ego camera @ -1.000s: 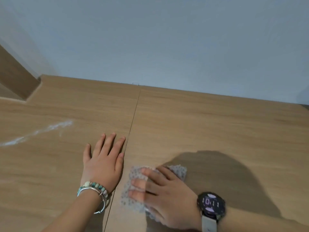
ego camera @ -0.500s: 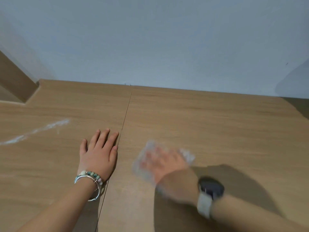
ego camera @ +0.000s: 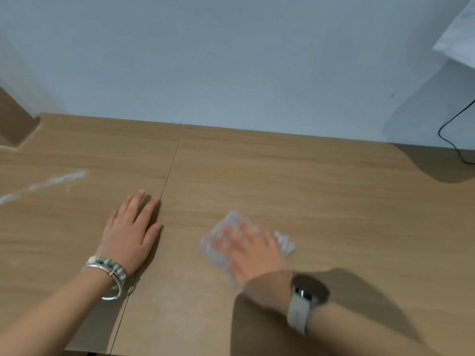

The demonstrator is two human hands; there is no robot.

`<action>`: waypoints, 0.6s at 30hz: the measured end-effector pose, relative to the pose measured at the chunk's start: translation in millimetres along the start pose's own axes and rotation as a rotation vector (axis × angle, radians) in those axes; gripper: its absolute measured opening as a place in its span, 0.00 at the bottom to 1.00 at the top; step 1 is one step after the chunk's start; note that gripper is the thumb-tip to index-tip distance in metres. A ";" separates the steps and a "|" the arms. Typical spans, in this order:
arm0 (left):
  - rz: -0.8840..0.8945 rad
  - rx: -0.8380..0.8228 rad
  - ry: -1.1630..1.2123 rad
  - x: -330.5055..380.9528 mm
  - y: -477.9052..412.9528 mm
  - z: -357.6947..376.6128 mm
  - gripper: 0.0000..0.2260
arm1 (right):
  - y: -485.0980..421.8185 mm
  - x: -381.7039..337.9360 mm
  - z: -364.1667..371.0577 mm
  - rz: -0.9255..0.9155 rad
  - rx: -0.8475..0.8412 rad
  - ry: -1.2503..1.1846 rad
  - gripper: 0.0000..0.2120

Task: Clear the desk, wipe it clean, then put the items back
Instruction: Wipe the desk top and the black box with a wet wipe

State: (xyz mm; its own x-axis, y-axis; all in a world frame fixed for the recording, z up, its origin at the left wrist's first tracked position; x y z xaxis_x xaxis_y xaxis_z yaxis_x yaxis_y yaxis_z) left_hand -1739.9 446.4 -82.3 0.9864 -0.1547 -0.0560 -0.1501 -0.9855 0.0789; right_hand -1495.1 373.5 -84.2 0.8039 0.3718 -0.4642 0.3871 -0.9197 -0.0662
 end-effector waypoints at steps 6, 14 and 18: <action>0.046 0.010 -0.084 25.3 37.6 12.4 0.32 | -3.2 89.1 -52.5 0.341 0.046 0.120 0.22; 0.014 0.024 -0.083 28.6 37.8 11.2 0.33 | 6.9 -1.8 -7.1 0.278 0.084 0.079 0.24; 0.027 0.019 -0.081 29.6 38.9 11.4 0.33 | 19.0 -32.1 1.5 0.000 -0.262 -0.022 0.23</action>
State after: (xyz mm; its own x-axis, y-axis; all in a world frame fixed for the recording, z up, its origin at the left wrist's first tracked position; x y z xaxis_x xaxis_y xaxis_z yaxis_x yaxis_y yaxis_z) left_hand -1717.2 402.7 -92.3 0.9734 -0.1857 -0.1340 -0.1787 -0.9819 0.0621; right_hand -1514.2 344.0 -71.8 0.7946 0.3666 -0.4839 0.4935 -0.8543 0.1633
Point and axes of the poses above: each hand's wrist, its own y-axis away from the middle knuckle, its own z-axis out of the palm, x = y × z, the point moved 2 cm from there along -y, towards the middle knuckle, and after that the axes turned 15 degrees about -y, right-handed, at the moved point
